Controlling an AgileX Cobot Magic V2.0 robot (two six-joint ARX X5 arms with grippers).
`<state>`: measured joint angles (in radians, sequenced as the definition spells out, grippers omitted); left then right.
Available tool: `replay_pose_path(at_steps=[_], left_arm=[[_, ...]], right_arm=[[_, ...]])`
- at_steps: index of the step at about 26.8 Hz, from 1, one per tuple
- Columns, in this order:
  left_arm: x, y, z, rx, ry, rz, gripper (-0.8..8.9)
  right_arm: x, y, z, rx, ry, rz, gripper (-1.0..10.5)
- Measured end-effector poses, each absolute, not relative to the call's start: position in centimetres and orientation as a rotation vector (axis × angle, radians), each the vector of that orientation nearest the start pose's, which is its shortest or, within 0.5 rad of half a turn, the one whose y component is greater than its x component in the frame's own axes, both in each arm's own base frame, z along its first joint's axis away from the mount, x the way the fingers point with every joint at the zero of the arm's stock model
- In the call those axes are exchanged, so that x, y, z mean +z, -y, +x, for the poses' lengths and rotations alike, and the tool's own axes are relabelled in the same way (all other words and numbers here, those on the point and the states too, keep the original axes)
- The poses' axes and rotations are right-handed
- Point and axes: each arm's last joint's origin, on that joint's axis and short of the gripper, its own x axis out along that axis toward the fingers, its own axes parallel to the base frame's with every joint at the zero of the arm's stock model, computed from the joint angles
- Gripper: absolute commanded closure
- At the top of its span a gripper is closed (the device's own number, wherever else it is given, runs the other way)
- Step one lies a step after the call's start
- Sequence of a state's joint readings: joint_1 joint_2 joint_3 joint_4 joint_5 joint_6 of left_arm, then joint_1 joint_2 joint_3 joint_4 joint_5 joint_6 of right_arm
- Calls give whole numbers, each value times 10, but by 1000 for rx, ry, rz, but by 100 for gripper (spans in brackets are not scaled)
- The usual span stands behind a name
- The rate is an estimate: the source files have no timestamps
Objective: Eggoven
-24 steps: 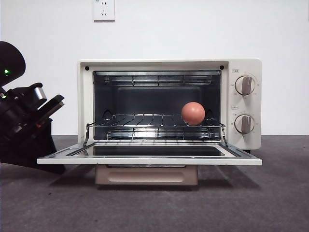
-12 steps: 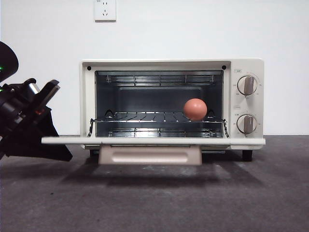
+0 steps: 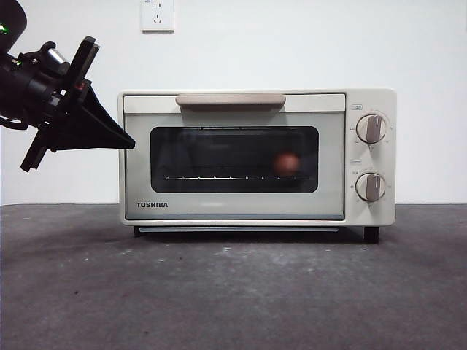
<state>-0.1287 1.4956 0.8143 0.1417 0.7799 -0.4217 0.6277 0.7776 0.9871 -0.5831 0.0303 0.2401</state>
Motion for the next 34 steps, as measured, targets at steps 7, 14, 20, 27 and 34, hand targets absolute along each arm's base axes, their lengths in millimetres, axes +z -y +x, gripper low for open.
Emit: replay_pose_path(at_steps=[7, 14, 20, 27, 34], left_arm=[[241, 55, 278, -693, -674, -510, 807], [277, 56, 231, -614, -632, -363, 807], [307, 55, 187, -597, -530, -280, 807], [322, 50, 146, -570, -478, -237, 807], [323, 43, 126, -519, -488, -210, 807]], right_arm=[[363, -87, 121, 542, -431, 107, 626], [359, -86, 120, 538, -475, 91, 656], [352, -87, 120, 541, -497, 78, 743], [316, -95, 116, 630, -444, 90, 946], [288, -98, 107, 712, -308, 133, 944]])
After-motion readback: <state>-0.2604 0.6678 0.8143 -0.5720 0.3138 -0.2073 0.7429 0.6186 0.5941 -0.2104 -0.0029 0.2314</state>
